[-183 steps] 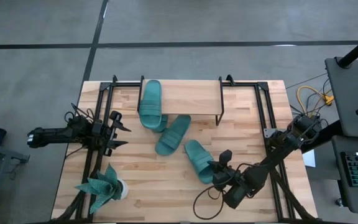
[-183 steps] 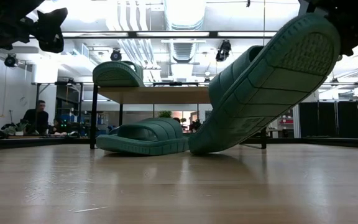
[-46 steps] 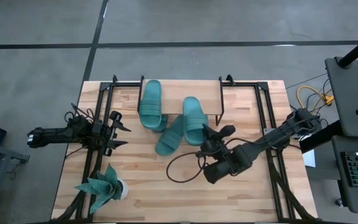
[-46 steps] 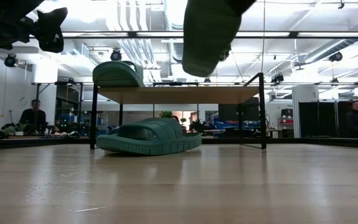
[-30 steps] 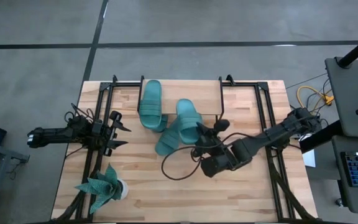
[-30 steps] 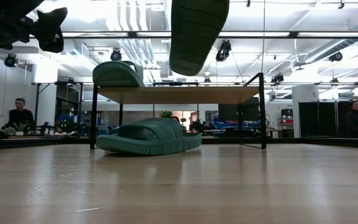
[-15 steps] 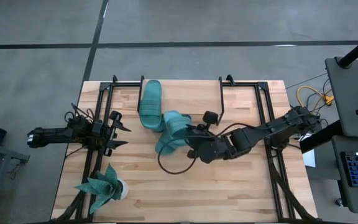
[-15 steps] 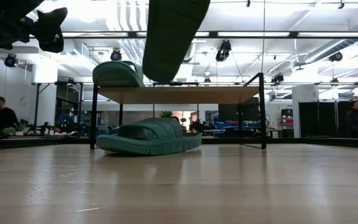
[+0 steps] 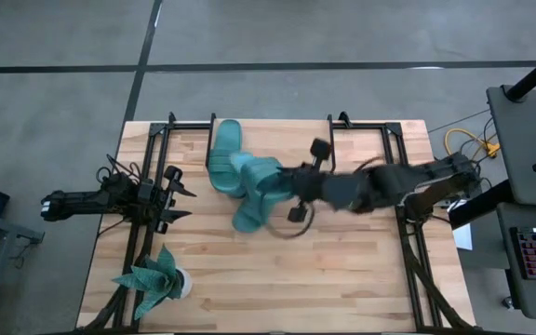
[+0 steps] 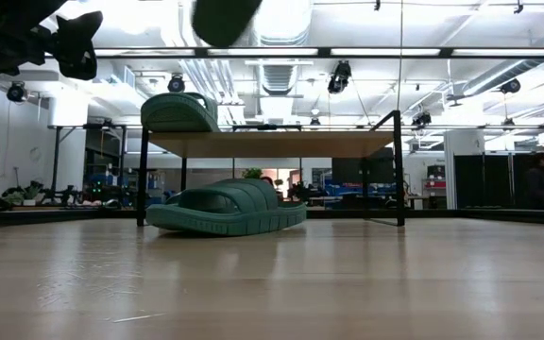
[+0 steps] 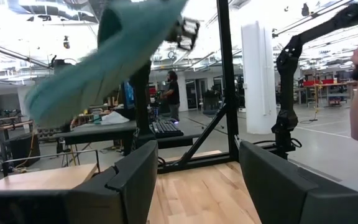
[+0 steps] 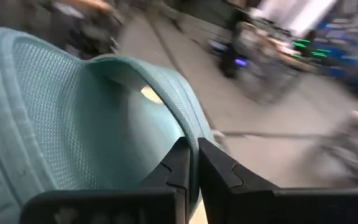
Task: Pick and place slides into the shelf
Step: Put the blue slipper on the shelf
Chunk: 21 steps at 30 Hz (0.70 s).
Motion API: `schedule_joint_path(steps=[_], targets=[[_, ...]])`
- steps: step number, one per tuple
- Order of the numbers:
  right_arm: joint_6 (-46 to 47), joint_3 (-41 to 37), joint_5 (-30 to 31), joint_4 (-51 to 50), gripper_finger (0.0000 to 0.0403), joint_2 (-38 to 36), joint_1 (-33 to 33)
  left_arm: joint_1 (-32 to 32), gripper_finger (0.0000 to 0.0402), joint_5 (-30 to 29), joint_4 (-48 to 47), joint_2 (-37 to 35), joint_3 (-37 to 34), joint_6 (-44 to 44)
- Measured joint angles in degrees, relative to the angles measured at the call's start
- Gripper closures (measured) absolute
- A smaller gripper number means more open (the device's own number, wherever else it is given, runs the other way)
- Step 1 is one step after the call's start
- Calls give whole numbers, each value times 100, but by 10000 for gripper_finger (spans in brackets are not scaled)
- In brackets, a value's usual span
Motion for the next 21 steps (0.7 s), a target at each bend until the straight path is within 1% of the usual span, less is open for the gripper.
schedule_joint_path(steps=[3, 5, 7, 12, 15, 18, 21], targets=[[0, 133, -1171, 11, 390, -191, -271, 0, 191, -1, 2, 0, 0, 1], [-68, 154, -1724, 82, 390, -305, -434, 0, 191, 0, -5, 0, 0, 2], [-241, 73, -1831, 266, 390, -412, -546, 0, 191, 0, 3, 0, 0, 2], [-744, -250, -1765, 798, 390, -567, -768, 0, 191, 0, -2, 2, 0, 2], [-900, -486, -1793, 1369, 390, -610, -868, 0, 191, -2, -2, 0, 0, 2], [-1039, -755, -1985, 2006, 390, -708, -1043, 0, 191, -1, -2, 0, 0, 2], [-1051, -1065, -2079, 2416, 390, -836, -1264, -2, 191, -1, -4, 0, 0, 2]])
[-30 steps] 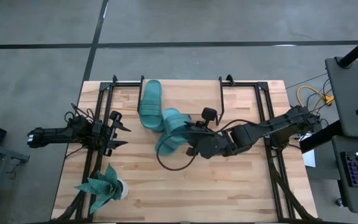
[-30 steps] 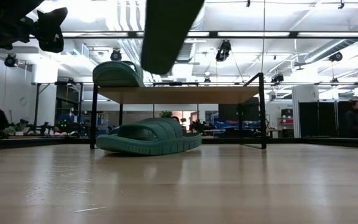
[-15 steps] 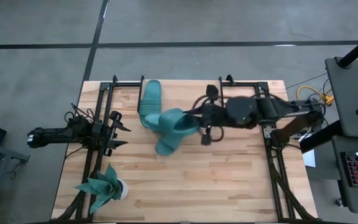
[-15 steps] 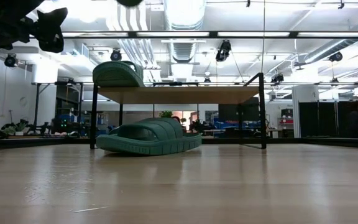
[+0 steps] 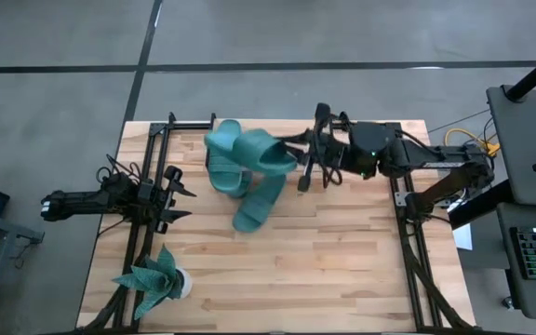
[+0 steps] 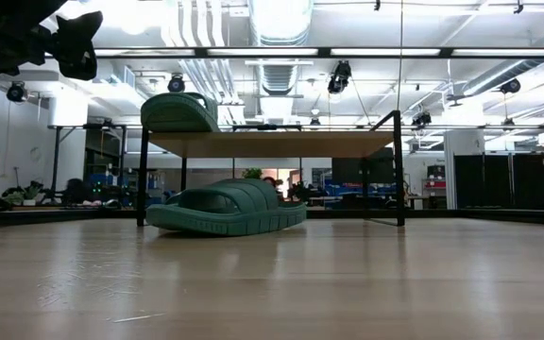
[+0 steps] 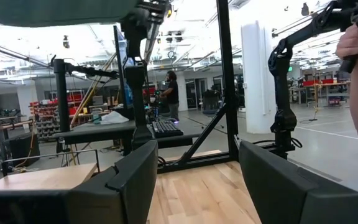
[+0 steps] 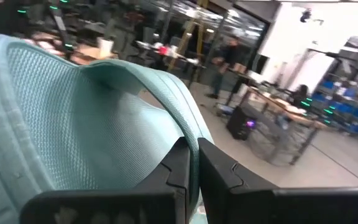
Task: Pick and place slides into the shelf
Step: Put the blue slipper on the shelf
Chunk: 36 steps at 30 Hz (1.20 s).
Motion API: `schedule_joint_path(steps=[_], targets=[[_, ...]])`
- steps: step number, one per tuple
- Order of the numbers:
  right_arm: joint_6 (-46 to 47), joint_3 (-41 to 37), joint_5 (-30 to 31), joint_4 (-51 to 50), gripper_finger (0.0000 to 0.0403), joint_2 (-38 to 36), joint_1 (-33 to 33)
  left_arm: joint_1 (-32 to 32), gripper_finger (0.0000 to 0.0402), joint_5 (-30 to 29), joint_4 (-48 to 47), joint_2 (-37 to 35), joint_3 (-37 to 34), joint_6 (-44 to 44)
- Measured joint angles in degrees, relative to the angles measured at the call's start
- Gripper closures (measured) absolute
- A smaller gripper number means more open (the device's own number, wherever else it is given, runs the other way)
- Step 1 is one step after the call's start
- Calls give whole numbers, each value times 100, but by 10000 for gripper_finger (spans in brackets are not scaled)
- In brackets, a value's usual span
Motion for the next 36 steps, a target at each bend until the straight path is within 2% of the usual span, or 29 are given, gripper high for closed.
schedule_joint_path(steps=[7, 12, 17, 20, 22, 25, 36], targets=[[-32, -981, -2, 941, 390, -434, -423, 1, 191, 1, 0, 0, 0, 0], [-174, -2161, 50, 2599, 390, -836, -577, 2, 191, 1, 0, 2, 0, 0], [-480, -3371, 528, 4567, 390, -1141, -584, 0, 191, 1, -2, 0, 0, 0], [-681, -3922, 1088, 5317, 390, -1160, -581, 2, 191, 2, 2, 4, 0, 0], [-834, -4189, 1442, 5590, 390, -1148, -584, 2, 191, 2, -1, 0, 0, 0], [-859, -4471, 1658, 5846, 390, -1136, -592, 2, 191, 0, 0, 0, 0, 0], [-1155, -4982, 1348, 5837, 390, -1132, -593, 0, 191, 0, 2, 0, 0, -2]])
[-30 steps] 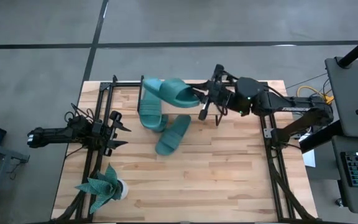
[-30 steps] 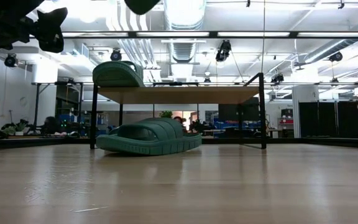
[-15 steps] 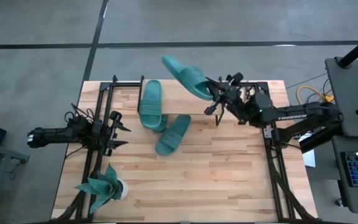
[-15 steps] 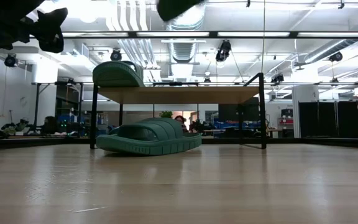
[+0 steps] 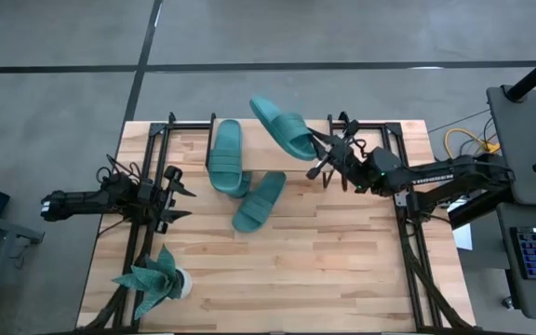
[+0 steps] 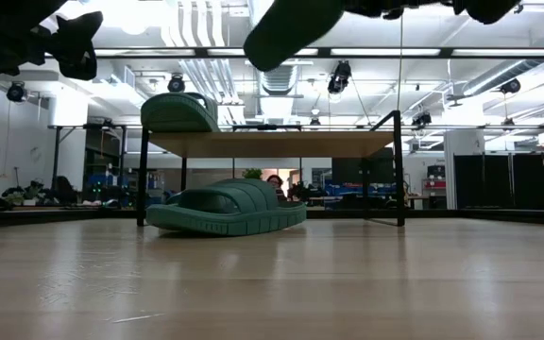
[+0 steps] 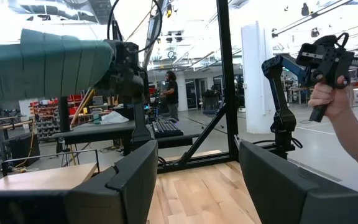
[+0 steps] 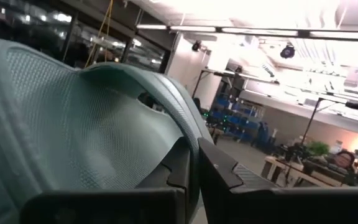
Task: Pick and place slides into the shelf
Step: Put the blue slipper on the shelf
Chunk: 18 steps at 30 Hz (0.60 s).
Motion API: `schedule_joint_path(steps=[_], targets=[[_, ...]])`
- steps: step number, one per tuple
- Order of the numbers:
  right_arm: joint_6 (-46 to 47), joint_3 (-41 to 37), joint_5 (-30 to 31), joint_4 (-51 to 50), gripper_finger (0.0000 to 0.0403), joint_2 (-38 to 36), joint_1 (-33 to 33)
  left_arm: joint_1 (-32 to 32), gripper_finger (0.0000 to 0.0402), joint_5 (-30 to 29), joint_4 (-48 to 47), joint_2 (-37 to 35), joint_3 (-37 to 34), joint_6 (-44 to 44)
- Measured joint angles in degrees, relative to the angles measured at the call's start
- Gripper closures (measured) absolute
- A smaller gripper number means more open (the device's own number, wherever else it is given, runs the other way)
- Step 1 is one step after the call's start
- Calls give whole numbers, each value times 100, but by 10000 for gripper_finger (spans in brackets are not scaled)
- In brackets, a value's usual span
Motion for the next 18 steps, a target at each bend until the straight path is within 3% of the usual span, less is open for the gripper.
schedule_joint_path(steps=[6, 18], targets=[[-111, -216, 188, 158, 390, 178, 6, 2, 191, 0, 0, 0, 0, 85], [-1565, 34, 1268, 1387, 391, 1437, 384, 2, 191, 0, -2, 2, 0, 122]])
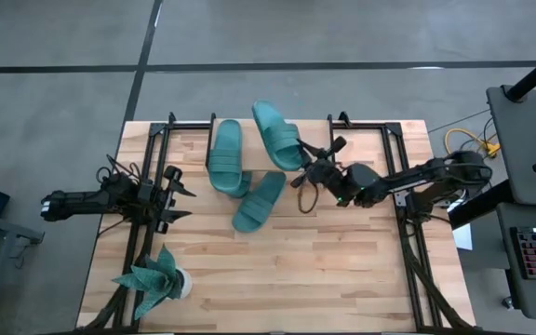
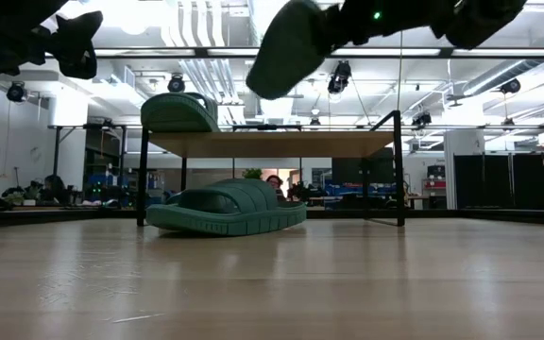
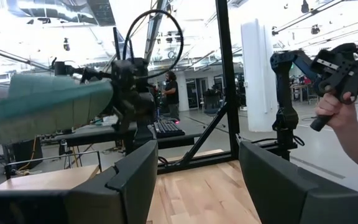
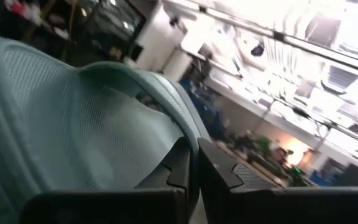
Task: Pick and place slides into the shelf
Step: Put the blue slipper on the shelf
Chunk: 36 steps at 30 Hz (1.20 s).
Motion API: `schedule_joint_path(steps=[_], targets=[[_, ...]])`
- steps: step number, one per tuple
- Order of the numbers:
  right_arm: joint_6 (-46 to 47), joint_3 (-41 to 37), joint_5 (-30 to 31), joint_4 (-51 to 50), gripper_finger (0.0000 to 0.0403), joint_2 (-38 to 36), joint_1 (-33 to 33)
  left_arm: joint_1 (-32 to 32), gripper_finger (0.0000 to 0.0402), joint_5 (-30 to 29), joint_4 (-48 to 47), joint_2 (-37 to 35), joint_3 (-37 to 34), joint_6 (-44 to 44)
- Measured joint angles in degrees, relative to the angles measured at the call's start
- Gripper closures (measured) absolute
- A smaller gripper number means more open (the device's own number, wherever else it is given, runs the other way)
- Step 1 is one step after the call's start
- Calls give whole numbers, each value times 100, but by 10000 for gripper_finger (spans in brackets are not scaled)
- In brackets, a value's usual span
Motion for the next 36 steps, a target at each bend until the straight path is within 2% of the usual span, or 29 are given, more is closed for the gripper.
schedule_joint_path(steps=[6, 13, 19, 30, 36], targets=[[-244, 217, 695, 15, 391, 365, 61, -1, 191, 0, -2, -2, 0, 2], [-282, 345, 755, -2, 391, 593, 240, 0, 191, 0, 0, 2, 0, 9], [-682, 604, 1201, -68, 391, 947, 465, 0, 191, 0, 3, 1, -7, 9], [-1812, 1762, 2067, -61, 391, 2054, 706, 0, 191, 0, 24, -2, -17, 9], [-2237, 2193, 2179, -81, 391, 2544, 708, 0, 191, 0, 22, -2, -20, 7]])
